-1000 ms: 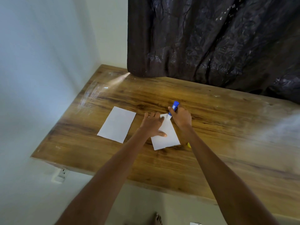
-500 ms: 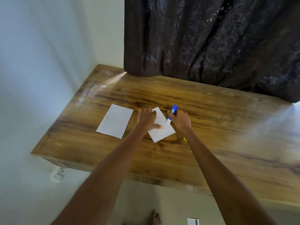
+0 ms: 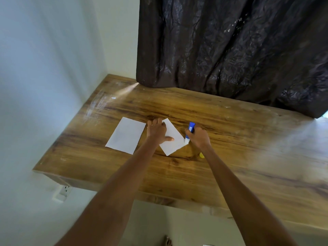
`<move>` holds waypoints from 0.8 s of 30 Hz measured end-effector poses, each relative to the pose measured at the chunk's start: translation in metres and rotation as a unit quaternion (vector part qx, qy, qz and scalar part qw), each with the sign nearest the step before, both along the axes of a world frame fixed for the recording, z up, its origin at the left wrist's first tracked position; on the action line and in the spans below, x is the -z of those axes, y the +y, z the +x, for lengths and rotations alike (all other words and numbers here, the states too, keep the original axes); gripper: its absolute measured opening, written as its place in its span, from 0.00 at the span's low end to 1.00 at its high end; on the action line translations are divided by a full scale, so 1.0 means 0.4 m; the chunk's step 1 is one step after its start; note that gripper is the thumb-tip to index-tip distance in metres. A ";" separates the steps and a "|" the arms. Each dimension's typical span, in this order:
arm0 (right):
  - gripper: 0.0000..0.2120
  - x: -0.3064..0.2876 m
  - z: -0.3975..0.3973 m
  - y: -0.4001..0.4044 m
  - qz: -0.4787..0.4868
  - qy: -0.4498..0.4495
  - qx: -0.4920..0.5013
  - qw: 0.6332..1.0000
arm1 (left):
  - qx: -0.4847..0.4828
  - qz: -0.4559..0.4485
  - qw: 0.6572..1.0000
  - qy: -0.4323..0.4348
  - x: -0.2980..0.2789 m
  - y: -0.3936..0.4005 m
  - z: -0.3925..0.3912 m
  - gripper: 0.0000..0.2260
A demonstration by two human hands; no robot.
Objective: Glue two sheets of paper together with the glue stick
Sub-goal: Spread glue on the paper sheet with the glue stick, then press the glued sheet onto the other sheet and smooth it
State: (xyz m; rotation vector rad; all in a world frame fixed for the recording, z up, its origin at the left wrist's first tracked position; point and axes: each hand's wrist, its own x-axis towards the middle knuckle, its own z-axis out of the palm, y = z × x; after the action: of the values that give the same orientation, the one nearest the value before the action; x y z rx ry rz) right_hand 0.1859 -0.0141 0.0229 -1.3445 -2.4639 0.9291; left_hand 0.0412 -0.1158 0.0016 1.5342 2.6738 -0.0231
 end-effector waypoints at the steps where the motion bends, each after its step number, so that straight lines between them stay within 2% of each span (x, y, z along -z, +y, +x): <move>1: 0.11 -0.001 0.001 0.001 -0.004 0.003 0.004 1.000 | -0.002 0.003 1.000 0.000 0.000 -0.001 0.000 0.36; 6: 0.13 -0.012 0.016 0.020 -0.049 0.077 0.059 0.994 | -0.005 0.013 1.000 -0.006 -0.001 -0.010 0.004 0.36; 10: 0.14 -0.035 0.029 0.056 -0.166 0.239 0.152 0.945 | 0.002 0.012 1.000 -0.028 0.008 -0.016 0.021 0.33; 12: 0.12 -0.047 0.024 0.073 -0.218 0.293 0.152 0.918 | 0.018 0.012 0.998 -0.057 0.014 -0.019 0.030 0.30; 15: 0.03 -0.055 0.002 0.091 -0.260 0.325 0.126 0.901 | 0.044 0.043 0.995 -0.080 0.007 -0.010 0.041 0.25; 17: 0.08 -0.050 -0.017 0.099 -0.266 0.328 0.120 0.898 | 0.044 0.111 0.986 -0.119 -0.010 0.012 0.050 0.23; 19: 0.19 -0.048 -0.037 0.108 -0.264 0.334 0.094 0.900 | 0.006 0.211 0.941 -0.263 -0.042 0.048 0.058 0.21; 20: 0.22 -0.045 -0.047 0.114 -0.254 0.336 0.069 0.905 | -0.017 0.254 0.899 -0.357 -0.061 0.070 0.062 0.20; 22: 0.20 -0.035 -0.070 0.129 -0.212 0.321 0.024 0.923 | -0.068 0.313 0.796 -0.513 -0.095 0.112 0.072 0.20; 24: 0.16 -0.021 -0.099 0.152 -0.162 0.289 0.005 0.943 | -0.125 0.331 0.720 -0.597 -0.109 0.155 0.075 0.20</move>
State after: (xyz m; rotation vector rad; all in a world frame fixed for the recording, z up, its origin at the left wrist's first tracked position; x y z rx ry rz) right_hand 0.1464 0.0468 0.0315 -0.9667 -1.9084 1.5206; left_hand 0.0711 -0.0538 0.0453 0.6767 1.7177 1.4894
